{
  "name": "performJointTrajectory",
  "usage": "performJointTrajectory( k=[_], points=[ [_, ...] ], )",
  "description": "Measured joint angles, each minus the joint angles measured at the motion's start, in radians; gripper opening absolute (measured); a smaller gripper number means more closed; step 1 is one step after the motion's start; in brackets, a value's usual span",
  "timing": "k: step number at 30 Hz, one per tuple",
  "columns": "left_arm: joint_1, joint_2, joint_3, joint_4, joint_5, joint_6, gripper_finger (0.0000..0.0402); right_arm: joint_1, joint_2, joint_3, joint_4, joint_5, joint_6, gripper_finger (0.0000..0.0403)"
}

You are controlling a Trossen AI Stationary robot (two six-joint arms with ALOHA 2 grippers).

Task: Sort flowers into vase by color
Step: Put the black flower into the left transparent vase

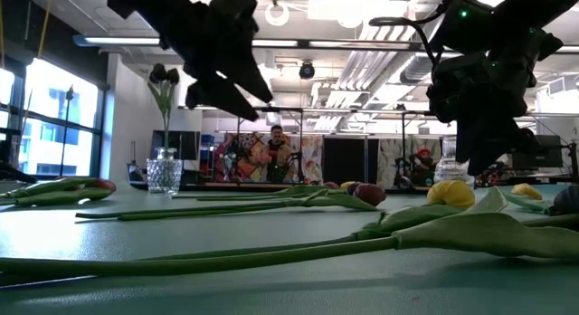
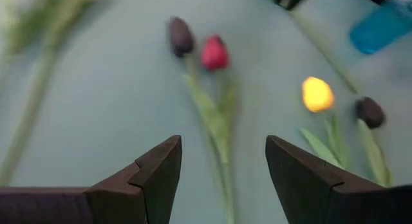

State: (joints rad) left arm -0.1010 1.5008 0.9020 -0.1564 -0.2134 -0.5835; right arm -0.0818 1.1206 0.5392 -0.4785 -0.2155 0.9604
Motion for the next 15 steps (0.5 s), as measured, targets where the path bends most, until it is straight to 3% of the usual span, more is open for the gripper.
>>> performJointTrajectory(
  k=[7,15],
  points=[
    [0.001,0.111,0.000,0.179,0.047,0.015,0.0211,0.000,0.000,0.000,0.054,0.001,0.001,0.0130],
    [0.021,0.231,0.000,0.252,0.051,0.012,0.0211,0.000,0.000,0.002,0.097,-0.002,-0.019,0.0130]
  ],
)
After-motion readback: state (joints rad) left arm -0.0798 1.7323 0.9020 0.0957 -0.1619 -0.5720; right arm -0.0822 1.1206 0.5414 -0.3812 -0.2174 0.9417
